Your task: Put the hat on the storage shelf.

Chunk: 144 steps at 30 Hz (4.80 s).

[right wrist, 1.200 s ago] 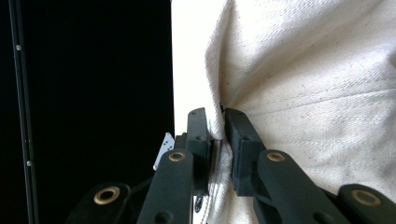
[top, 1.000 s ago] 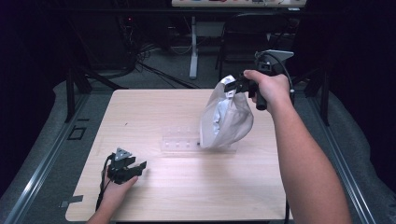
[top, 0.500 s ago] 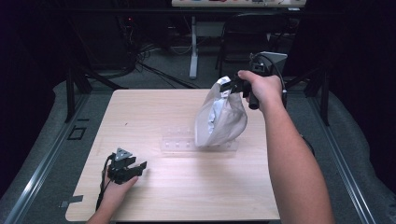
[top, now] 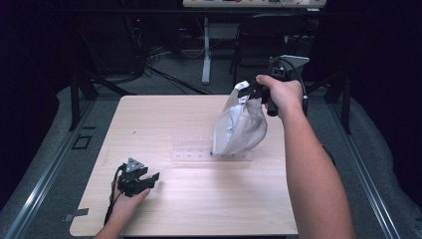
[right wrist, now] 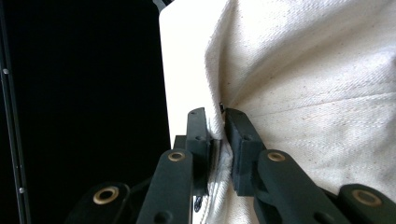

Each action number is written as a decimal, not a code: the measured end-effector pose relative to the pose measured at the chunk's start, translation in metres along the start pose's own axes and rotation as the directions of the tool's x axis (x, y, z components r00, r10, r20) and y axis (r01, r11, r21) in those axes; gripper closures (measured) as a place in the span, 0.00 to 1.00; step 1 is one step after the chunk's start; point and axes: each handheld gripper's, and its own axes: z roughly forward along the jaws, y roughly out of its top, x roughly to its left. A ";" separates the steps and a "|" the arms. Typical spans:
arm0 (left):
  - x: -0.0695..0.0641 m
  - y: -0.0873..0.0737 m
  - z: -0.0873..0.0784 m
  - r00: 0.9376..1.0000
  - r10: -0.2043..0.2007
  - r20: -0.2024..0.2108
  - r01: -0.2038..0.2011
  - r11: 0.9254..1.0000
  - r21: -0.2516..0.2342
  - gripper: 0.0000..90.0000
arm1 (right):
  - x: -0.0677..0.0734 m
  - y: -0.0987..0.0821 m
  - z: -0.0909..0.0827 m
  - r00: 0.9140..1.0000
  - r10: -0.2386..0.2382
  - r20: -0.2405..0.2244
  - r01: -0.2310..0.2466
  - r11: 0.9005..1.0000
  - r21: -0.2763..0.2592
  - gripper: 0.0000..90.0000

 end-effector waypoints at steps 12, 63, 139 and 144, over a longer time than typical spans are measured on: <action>-0.036 0.024 -0.006 0.992 0.096 0.083 -0.088 0.992 -0.096 0.51 | 0.002 0.000 0.014 1.000 -0.009 -0.002 0.009 1.000 0.008 0.89; -0.163 0.111 0.042 0.921 0.387 0.043 -0.378 0.914 -0.146 0.85 | 0.004 -0.003 0.015 0.999 -0.030 -0.043 0.031 0.999 0.021 0.89; -0.107 0.060 0.056 0.964 0.106 0.243 -0.079 0.990 -0.120 0.88 | -0.005 -0.007 -0.003 0.994 -0.108 -0.015 0.107 0.993 -0.049 0.68; -0.099 0.053 0.056 0.961 0.131 0.243 -0.109 0.989 -0.101 0.81 | -0.008 -0.016 -0.002 0.981 -0.182 0.066 0.185 0.981 -0.051 0.67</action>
